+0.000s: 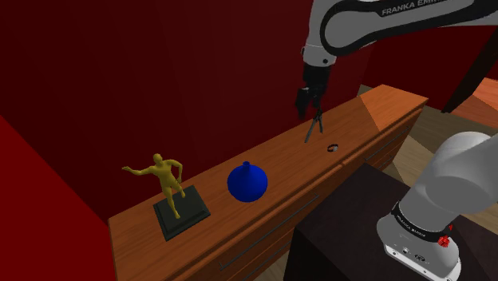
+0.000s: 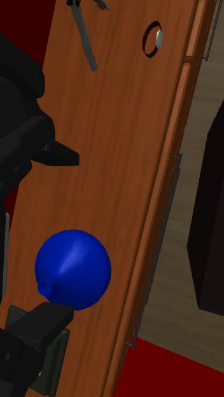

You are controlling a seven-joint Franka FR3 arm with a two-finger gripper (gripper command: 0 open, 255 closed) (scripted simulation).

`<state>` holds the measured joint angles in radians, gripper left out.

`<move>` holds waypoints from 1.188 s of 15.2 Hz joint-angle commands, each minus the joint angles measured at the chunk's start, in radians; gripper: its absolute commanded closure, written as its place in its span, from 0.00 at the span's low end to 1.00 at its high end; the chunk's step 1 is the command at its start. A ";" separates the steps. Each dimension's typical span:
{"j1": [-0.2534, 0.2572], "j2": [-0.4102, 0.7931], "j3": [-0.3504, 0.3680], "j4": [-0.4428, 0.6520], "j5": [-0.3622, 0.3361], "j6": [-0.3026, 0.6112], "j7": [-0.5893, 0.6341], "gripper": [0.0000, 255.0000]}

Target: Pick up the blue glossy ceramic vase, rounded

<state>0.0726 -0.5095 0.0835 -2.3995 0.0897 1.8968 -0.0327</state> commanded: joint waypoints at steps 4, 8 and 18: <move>0.022 0.154 0.062 0.019 0.005 0.130 0.062 0.00; 0.034 0.297 0.105 0.066 -0.011 0.218 0.113 0.00; 0.083 0.680 0.166 0.270 -0.126 0.366 0.268 0.00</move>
<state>0.1476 0.1272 0.2459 -2.1609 -0.0209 2.2548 0.2166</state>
